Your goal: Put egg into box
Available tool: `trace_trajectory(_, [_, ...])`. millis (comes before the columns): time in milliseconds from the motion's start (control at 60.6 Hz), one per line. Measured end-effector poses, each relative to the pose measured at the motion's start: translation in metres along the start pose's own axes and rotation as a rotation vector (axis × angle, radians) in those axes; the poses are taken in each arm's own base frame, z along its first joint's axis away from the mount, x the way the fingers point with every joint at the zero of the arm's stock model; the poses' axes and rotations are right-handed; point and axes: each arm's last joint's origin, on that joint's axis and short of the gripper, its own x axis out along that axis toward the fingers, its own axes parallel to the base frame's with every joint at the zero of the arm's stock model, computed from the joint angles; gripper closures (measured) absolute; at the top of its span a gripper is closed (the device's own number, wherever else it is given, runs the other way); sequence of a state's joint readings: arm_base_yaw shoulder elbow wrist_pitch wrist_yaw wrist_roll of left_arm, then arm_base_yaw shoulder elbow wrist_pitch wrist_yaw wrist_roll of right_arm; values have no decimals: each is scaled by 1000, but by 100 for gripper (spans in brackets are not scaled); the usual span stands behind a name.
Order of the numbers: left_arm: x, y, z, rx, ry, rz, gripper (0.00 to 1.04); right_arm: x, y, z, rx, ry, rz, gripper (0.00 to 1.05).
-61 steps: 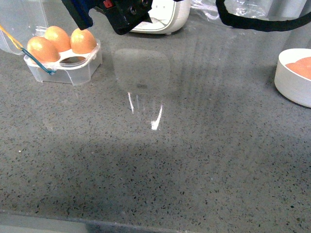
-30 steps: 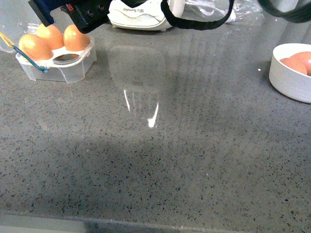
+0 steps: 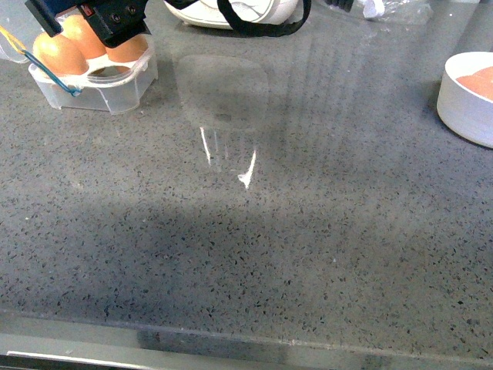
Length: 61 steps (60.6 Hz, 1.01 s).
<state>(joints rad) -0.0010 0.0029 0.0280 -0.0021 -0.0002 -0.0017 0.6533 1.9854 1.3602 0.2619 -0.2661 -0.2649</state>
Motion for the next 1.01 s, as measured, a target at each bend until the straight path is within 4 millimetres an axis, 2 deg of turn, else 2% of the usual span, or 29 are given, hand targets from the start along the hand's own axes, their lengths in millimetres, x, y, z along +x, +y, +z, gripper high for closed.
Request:
trace_trajectory(281, [0, 0, 0, 0, 0, 0, 7, 16, 1, -11, 9, 37, 20, 57])
trace_trajectory(660, [0, 0, 0, 0, 0, 0, 7, 22, 6, -7, 6, 39, 52, 57])
trace_trajectory(793, [0, 0, 0, 0, 0, 0, 7, 22, 9, -7, 1, 40, 67, 30])
trace_trajectory(925, [0, 0, 0, 0, 0, 0, 7, 22, 9, -6, -2, 37, 73, 11])
trace_trajectory(974, [0, 0, 0, 0, 0, 0, 7, 21, 8, -5, -3, 35, 70, 5])
trace_trajectory(1007, [0, 0, 0, 0, 0, 0, 7, 20, 8, -4, -3, 33, 68, 6])
